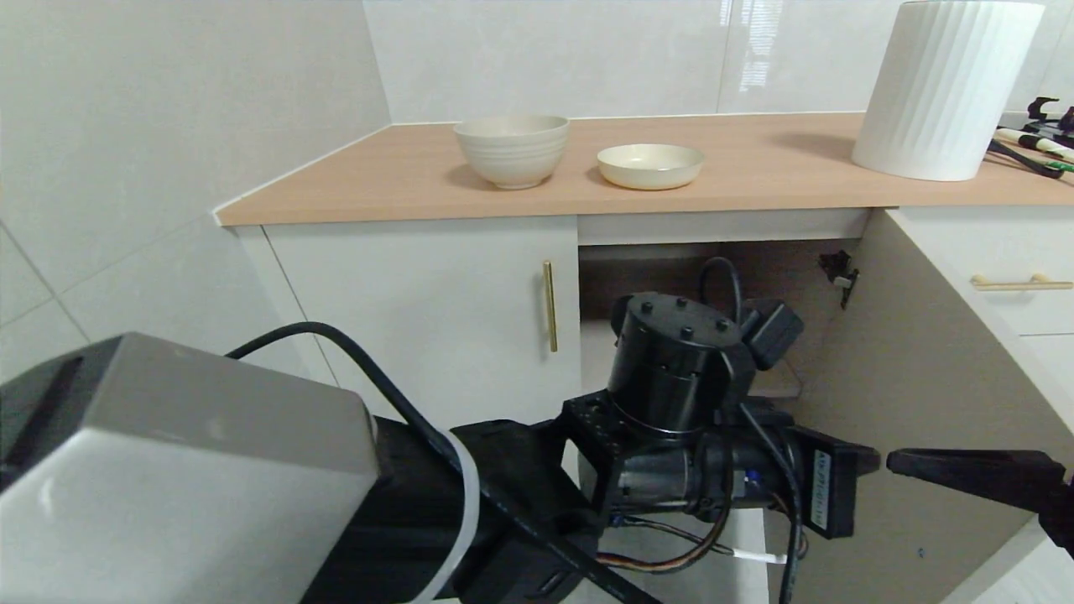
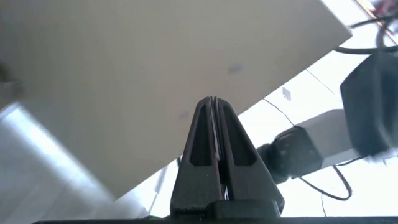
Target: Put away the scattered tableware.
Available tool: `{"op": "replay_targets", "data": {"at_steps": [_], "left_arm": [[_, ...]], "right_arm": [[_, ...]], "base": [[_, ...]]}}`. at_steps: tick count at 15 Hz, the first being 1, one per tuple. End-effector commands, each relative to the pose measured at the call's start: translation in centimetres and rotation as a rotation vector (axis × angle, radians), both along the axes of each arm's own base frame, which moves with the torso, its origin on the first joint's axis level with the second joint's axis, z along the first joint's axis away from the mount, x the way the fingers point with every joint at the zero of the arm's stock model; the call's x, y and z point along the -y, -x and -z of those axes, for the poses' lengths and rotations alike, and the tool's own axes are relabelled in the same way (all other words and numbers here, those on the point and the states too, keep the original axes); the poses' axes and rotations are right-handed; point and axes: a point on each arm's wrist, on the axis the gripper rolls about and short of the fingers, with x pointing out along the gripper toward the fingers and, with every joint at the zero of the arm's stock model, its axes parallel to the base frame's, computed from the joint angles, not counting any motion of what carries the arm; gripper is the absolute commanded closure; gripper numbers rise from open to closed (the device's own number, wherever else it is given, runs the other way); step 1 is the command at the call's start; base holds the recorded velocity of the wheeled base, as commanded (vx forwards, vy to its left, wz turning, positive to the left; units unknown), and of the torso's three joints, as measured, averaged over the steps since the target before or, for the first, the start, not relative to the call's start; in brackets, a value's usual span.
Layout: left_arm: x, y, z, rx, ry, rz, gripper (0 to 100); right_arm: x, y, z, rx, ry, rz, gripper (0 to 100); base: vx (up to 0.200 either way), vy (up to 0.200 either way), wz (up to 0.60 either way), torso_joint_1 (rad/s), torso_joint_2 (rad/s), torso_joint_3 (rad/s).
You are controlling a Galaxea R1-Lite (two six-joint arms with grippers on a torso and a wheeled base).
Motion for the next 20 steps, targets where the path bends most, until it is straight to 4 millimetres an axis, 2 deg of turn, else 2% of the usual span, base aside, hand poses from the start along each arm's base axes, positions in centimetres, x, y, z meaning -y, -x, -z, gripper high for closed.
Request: {"op": "replay_targets", "data": {"at_steps": [1, 2, 4, 7, 9, 10, 13, 16, 17, 20], "left_arm": [[-4.2, -1.4, -1.3, 0.0, 0.0, -0.09, 100], [-6.0, -1.8, -1.6, 0.0, -0.005, -0.135, 100], [-10.8, -1.3, -2.3, 0.001, -0.029, -0.259, 100], [-18.3, 1.5, -4.5, 0.034, -0.001, -0.382, 100], [-22.3, 3.6, -4.9, 0.075, 0.006, -0.454, 100], [-24.1, 4.2, -4.3, 0.105, -0.02, -0.499, 100], [-27.5, 5.1, -3.0, 0.193, -0.101, -0.6, 100], [-28.1, 5.3, -3.1, 0.224, -0.113, -0.616, 100], [-28.1, 5.3, -3.2, 0.229, -0.111, -0.616, 0], [-27.9, 5.0, -4.3, 0.249, -0.083, -0.623, 0]], "right_arm": [[-0.5, -1.4, 0.0, -0.026, 0.022, 0.077, 0], [-0.8, -2.2, 0.2, -0.044, 0.04, 0.122, 0], [-2.3, -4.8, 0.4, -0.086, 0.088, 0.207, 0], [-3.8, -8.6, -0.1, -0.101, 0.12, 0.351, 0], [-4.3, -10.7, -0.4, -0.099, 0.132, 0.436, 0], [-4.4, -10.9, -0.3, -0.099, 0.137, 0.452, 0], [-4.8, -12.0, -1.1, -0.093, 0.136, 0.478, 0], [-4.3, -11.6, -1.0, -0.083, 0.15, 0.595, 0], [-4.0, -11.3, -1.2, -0.076, 0.149, 0.631, 0], [-3.3, -10.3, -1.4, -0.1, 0.176, 0.642, 0]], "base": [[0.0, 0.0, 0.0, 0.0, 0.0, 0.0], [0.0, 0.0, 0.0, 0.0, 0.0, 0.0], [0.0, 0.0, 0.0, 0.0, 0.0, 0.0], [0.0, 0.0, 0.0, 0.0, 0.0, 0.0], [0.0, 0.0, 0.0, 0.0, 0.0, 0.0], [0.0, 0.0, 0.0, 0.0, 0.0, 0.0], [0.0, 0.0, 0.0, 0.0, 0.0, 0.0], [0.0, 0.0, 0.0, 0.0, 0.0, 0.0], [0.0, 0.0, 0.0, 0.0, 0.0, 0.0], [0.0, 0.0, 0.0, 0.0, 0.0, 0.0]]}}
